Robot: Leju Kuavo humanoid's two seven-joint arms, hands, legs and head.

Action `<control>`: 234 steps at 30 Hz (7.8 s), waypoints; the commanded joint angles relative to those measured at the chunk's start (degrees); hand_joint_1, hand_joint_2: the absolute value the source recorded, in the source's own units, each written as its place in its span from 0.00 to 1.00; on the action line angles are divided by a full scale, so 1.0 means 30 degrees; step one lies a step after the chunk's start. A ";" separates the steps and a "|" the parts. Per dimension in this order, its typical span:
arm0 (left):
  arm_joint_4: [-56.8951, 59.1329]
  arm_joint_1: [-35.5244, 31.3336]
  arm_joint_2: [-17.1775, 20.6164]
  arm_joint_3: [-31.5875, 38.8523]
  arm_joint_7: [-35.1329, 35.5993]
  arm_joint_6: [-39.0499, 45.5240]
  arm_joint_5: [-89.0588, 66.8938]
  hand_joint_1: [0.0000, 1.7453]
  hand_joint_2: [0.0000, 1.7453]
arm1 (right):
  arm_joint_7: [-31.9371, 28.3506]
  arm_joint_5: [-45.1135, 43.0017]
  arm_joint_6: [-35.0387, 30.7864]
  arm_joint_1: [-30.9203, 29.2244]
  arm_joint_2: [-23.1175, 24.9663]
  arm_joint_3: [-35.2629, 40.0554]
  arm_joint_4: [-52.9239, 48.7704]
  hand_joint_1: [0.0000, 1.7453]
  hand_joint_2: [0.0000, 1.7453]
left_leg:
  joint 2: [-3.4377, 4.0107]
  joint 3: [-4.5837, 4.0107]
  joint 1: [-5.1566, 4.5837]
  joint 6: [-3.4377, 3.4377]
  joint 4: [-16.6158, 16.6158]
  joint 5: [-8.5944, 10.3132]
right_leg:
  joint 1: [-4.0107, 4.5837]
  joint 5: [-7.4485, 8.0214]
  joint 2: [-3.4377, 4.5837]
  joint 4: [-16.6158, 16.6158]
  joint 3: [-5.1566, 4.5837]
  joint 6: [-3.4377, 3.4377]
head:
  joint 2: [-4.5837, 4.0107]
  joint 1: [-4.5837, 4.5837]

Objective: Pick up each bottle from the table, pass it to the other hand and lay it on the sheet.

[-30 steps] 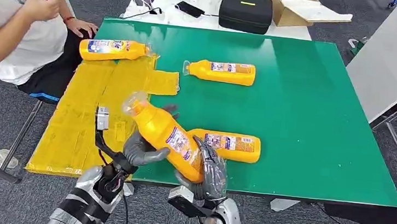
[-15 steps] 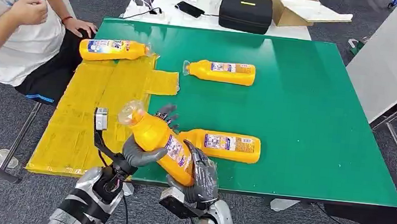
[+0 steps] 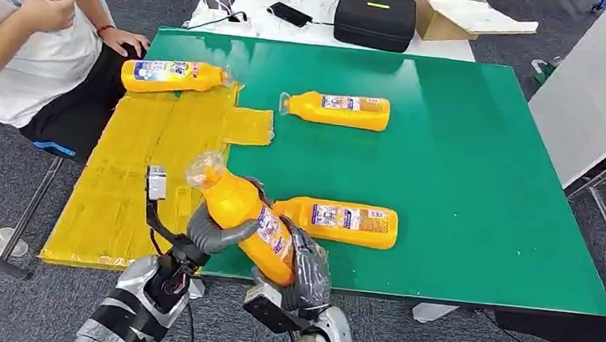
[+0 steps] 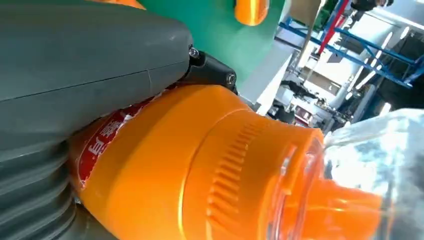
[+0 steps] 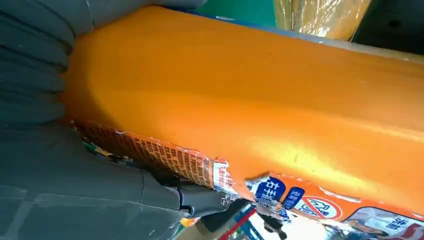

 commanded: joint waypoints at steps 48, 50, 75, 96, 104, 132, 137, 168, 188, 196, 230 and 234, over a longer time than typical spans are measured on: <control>0.1278 -0.5432 0.2476 0.4335 -0.3830 1.9428 -2.0551 1.00 1.00 | -0.0015 -1.0617 0.5902 0.1168 -0.1397 0.1286 -0.8663 0.00 0.00 | -0.0003 0.0072 0.0006 0.0006 -0.0018 0.0004 | 0.0015 -0.0004 -0.0023 -0.0014 0.0074 -0.0029 | -0.0007 0.0000; 0.1278 -0.5432 0.2476 0.4335 -0.3830 1.9428 -2.0551 1.00 1.00 | -0.0015 -1.0617 0.5902 0.1168 -0.1397 0.1286 -0.8663 0.00 0.00 | 0.0003 0.0161 0.0016 0.0016 -0.0025 -0.0016 | 0.0034 -0.0023 -0.0039 -0.0028 0.0169 -0.0055 | -0.0007 0.0007; 1.1268 -0.7442 0.4516 0.0053 -0.0367 1.3003 -3.0712 1.00 1.00 | -0.0015 -1.1142 0.8204 0.0928 -0.1053 0.1599 -0.8534 0.00 0.00 | 0.0085 0.0176 0.0028 0.0024 -0.0008 -0.0043 | 0.0048 -0.0020 0.0040 -0.0022 0.0161 -0.0053 | -0.0007 0.0000; 1.1167 -0.5900 0.4536 0.1638 -0.1765 0.9037 -2.8391 0.00 0.00 | 0.0136 -1.1361 0.8734 0.0375 -0.0699 0.1261 -0.6907 0.00 0.00 | 0.0085 0.0152 0.0000 0.0021 -0.0040 -0.0023 | 0.0012 -0.0004 0.0057 -0.0035 0.0141 -0.0035 | -0.0007 0.0000; 1.0887 -0.5611 0.5048 0.2408 -0.3423 0.5915 -2.6402 0.00 0.00 | 0.0026 -1.1610 0.8707 0.0076 -0.0609 0.1035 -0.6225 0.00 0.00 | 0.0018 0.0183 -0.0005 0.0013 -0.0039 -0.0003 | -0.0001 0.0011 0.0019 -0.0024 0.0191 -0.0025 | -0.0007 0.0000; 0.0875 -0.2303 0.1599 1.0170 -0.5370 1.3324 -1.3495 0.00 1.00 | 0.7929 -0.2172 0.6615 -0.2563 -0.4494 0.0918 -0.5018 0.00 1.00 | -0.0046 0.0171 -0.0027 0.0027 0.0002 -0.0003 | -0.0008 -0.0007 -0.0076 -0.0012 0.0189 -0.0029 | -0.0007 0.0000; -0.0609 -0.1482 0.1715 0.9554 -0.5370 1.5010 -1.3688 0.00 1.00 | 1.0303 -0.0363 0.7713 -0.3516 -0.5671 0.1231 -0.4588 0.00 1.00 | -0.0037 0.0129 -0.0037 0.0025 0.0003 0.0003 | -0.0022 0.0003 -0.0050 -0.0005 0.0143 -0.0015 | -0.0007 0.0000; 0.3647 -0.3603 0.1461 0.8016 -0.5370 1.4286 -1.3886 0.00 1.00 | 1.1863 -0.0411 1.7508 -0.5944 -1.0744 0.5811 -0.1927 0.04 1.00 | -0.0103 0.0149 -0.0036 0.0037 -0.0001 0.0019 | -0.0018 0.0003 -0.0116 -0.0026 0.0187 -0.0016 | -0.0007 0.0000; 0.5119 -0.4279 0.1004 0.8405 -0.5370 1.3498 -1.3294 0.00 1.00 | 1.1930 -0.2170 1.7781 -0.5552 -1.1235 0.7867 -0.1770 1.00 1.00 | -0.0084 0.0237 -0.0017 0.0034 -0.0026 0.0014 | 0.0002 0.0004 -0.0111 -0.0064 0.0269 -0.0025 | -0.0007 0.0000; 0.4203 -0.3587 0.0654 0.8817 -0.5370 1.2714 -1.2652 0.00 1.00 | 1.0346 -0.3343 1.0784 -0.2426 -0.8486 0.3381 -0.5065 1.00 1.00 | -0.0019 0.0238 -0.0005 0.0024 -0.0021 0.0015 | 0.0014 0.0017 -0.0085 -0.0060 0.0252 -0.0018 | -0.0007 0.0000; 0.0063 -0.0336 0.0869 0.3136 0.0303 -0.1802 -0.0122 0.00 1.00 | -0.0015 -0.5092 0.0746 0.2385 -0.2987 -0.2099 -1.0379 1.00 1.00 | 0.0036 0.0086 -0.0044 0.0038 -0.0017 -0.0013 | -0.0026 0.0011 -0.0011 -0.0036 0.0092 -0.0006 | -0.0007 -0.0007; 0.0063 -0.0336 0.0869 0.3136 0.0303 -0.1802 -0.0122 0.00 1.00 | -0.0015 -0.5092 0.0746 0.2385 -0.2987 -0.2099 -1.0379 1.00 1.00 | 0.0018 0.0107 -0.0038 0.0037 -0.0018 -0.0014 | -0.0017 0.0001 -0.0040 -0.0035 0.0119 -0.0022 | -0.0007 0.0000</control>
